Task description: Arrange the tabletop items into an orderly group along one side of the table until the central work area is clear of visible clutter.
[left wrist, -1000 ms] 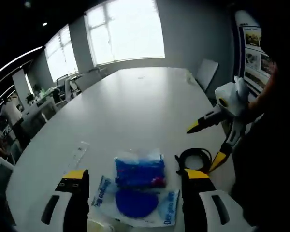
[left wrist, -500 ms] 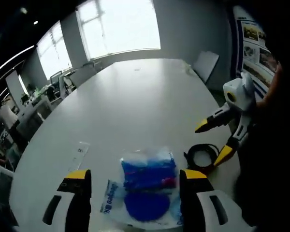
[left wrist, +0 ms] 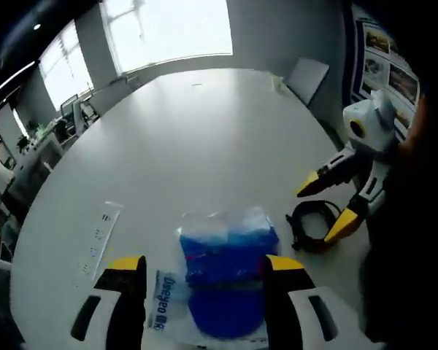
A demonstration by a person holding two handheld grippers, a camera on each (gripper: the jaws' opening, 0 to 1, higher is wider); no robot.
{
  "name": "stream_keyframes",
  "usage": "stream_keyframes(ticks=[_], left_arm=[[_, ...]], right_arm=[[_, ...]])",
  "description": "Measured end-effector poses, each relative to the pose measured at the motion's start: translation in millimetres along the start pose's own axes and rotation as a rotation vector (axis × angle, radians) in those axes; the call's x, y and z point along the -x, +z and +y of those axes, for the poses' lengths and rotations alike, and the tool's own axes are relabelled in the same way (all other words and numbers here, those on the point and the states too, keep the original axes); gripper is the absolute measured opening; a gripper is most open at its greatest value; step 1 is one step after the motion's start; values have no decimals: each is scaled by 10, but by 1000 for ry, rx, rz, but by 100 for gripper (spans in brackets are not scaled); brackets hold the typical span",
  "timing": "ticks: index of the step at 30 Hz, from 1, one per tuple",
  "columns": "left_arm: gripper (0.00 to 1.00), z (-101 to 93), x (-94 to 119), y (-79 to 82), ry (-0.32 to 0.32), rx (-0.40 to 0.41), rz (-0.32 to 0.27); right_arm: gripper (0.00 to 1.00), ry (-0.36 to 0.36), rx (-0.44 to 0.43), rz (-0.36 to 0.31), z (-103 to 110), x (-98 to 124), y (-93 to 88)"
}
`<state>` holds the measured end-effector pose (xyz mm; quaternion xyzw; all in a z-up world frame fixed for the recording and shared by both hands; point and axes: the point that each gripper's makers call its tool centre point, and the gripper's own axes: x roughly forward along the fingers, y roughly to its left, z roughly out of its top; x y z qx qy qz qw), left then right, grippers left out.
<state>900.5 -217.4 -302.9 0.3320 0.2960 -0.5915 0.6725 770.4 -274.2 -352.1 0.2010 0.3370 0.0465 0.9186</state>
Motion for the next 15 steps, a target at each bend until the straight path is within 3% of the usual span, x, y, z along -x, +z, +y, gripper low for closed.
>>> stream_keyframes(ticks=[2, 15], left_arm=[[61, -1, -45, -24, -7, 33, 6], [50, 89, -344, -61, -40, 54, 2]], right_arm=[[53, 7, -16, -6, 24, -26, 10], [41, 14, -65, 27, 123, -316, 34]])
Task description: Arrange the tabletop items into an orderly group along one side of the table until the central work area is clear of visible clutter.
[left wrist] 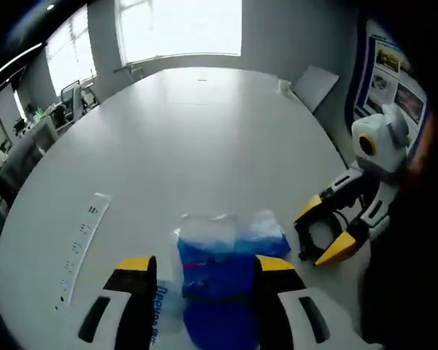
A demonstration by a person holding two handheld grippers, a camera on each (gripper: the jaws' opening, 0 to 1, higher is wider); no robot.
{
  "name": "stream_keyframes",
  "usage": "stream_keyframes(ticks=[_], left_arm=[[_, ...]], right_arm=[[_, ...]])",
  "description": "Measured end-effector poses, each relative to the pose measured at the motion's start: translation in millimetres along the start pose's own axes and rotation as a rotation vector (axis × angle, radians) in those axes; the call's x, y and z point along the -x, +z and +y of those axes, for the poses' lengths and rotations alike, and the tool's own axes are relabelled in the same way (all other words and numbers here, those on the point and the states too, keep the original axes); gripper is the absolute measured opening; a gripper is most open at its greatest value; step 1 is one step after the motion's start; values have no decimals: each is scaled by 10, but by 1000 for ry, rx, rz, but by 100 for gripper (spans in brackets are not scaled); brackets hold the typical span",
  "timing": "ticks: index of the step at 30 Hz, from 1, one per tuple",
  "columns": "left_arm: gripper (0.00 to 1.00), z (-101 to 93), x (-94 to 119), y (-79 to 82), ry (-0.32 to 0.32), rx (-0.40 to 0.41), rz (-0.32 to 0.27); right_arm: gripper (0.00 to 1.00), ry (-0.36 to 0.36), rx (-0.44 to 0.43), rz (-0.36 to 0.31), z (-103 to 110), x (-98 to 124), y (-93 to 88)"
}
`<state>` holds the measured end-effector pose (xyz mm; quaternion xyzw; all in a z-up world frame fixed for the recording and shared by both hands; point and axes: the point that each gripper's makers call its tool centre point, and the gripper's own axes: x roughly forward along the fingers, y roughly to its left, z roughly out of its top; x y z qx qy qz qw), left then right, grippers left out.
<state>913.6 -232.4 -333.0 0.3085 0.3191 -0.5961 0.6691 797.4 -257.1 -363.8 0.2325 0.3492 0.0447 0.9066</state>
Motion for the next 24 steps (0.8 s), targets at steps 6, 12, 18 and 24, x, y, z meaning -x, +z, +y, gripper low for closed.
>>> stream_keyframes(ticks=[6, 12, 18, 24], left_arm=[[46, 37, -131, -96, 3, 38, 25], [44, 96, -213, -171, 11, 91, 36], [34, 111, -287, -195, 9, 109, 37], [28, 123, -327, -210, 17, 111, 34]], right_arm=[[37, -7, -34, 31, -9, -118, -67], [30, 4, -73, 49, -39, -215, -117], [27, -8, -88, 66, -73, -287, -103], [23, 12, -126, 97, -64, -389, -167]])
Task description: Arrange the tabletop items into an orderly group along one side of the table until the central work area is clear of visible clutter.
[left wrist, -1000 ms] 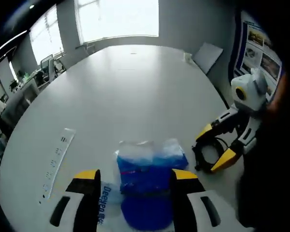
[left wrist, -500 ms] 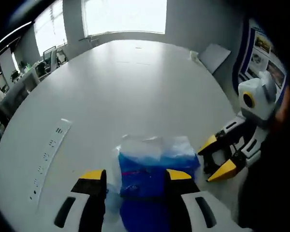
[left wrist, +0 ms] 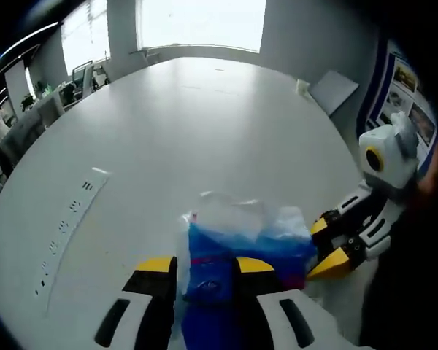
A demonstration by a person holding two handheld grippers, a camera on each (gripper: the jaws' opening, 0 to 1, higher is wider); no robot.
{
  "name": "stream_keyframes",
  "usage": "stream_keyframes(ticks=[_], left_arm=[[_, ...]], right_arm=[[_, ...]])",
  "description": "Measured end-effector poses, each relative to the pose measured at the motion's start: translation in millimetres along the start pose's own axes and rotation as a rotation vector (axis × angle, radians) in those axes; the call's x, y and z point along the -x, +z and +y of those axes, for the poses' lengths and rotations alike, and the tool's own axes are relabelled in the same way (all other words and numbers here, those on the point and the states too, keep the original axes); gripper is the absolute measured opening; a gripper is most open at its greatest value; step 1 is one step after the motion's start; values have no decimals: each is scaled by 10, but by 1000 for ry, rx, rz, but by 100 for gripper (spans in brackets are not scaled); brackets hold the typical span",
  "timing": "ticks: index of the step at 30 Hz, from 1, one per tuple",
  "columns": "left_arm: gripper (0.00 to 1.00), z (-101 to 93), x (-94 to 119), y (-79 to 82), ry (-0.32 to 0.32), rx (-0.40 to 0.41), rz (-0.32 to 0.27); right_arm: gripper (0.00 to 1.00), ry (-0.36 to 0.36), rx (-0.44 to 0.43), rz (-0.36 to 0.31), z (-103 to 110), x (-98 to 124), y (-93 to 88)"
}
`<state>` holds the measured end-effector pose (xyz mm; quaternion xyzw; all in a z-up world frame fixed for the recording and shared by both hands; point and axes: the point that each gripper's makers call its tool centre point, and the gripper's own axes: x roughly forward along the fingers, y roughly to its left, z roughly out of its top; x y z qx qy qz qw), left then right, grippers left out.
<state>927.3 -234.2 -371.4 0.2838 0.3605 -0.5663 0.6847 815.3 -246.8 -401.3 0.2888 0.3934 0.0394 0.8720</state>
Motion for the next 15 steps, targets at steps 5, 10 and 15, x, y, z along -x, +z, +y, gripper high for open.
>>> stream_keyframes(ticks=[5, 10, 15], left_arm=[[21, 17, -5, -38, 4, 19, 6], [3, 50, 13, -38, 30, -2, 5], [1, 48, 37, -51, 32, -5, 7]], right_arm=[[20, 5, -23, 14, 1, -31, -38], [14, 18, -53, 21, 17, -35, -67], [7, 26, -95, 18, 20, -2, -67]])
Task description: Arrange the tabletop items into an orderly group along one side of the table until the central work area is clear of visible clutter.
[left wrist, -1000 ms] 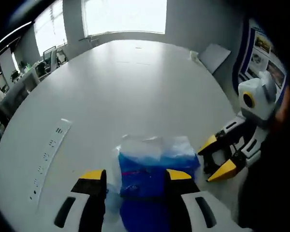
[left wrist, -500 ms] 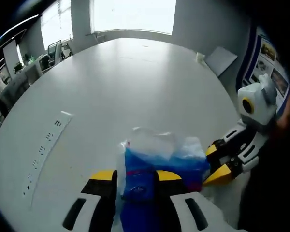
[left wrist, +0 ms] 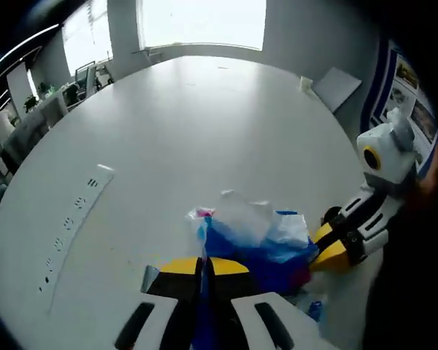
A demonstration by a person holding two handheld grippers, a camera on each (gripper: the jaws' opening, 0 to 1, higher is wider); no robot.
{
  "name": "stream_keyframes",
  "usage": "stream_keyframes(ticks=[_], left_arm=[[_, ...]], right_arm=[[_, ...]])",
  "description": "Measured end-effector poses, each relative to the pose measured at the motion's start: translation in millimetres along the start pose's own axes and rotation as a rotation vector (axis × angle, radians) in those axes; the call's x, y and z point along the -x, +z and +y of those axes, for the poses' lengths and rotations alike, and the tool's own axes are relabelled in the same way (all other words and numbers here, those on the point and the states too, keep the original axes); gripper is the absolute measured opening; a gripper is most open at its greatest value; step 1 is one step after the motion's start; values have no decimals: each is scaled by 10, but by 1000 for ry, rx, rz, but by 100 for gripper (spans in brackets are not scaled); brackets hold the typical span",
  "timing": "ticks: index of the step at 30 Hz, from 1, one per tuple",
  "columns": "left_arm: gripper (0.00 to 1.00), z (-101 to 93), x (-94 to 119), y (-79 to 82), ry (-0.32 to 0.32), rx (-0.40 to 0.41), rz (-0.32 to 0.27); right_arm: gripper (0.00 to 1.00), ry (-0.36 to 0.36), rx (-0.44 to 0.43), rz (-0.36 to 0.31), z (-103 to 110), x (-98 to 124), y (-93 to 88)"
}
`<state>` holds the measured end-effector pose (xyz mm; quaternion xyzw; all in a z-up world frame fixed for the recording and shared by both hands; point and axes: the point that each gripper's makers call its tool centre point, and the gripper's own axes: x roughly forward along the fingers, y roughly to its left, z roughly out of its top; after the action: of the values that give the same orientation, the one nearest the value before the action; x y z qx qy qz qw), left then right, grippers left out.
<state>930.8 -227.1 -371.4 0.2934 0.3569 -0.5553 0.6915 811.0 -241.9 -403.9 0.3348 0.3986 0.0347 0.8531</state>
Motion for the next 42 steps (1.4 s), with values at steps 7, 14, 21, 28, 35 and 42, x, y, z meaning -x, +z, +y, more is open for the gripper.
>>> stream_keyframes(ticks=[7, 14, 21, 28, 35, 42], left_arm=[[1, -7, 63, -9, 6, 7, -6], [0, -38, 153, 57, 10, -4, -32], [0, -87, 255, 141, 23, -16, -63], [0, -134, 357, 182, 47, -4, -84], [0, -221, 478, 232, 76, 8, -119], [0, -326, 599, 280, 98, 32, -165]], right_arm=[[1, 9, -5, 10, 2, 37, -7], [0, 13, 1, -3, 9, 89, 2], [0, -1, 40, -47, 7, 199, 71], [0, -11, 75, -68, -15, 303, 152], [0, -24, 140, -99, -15, 464, 229], [0, -32, 173, -124, -79, 620, 341]])
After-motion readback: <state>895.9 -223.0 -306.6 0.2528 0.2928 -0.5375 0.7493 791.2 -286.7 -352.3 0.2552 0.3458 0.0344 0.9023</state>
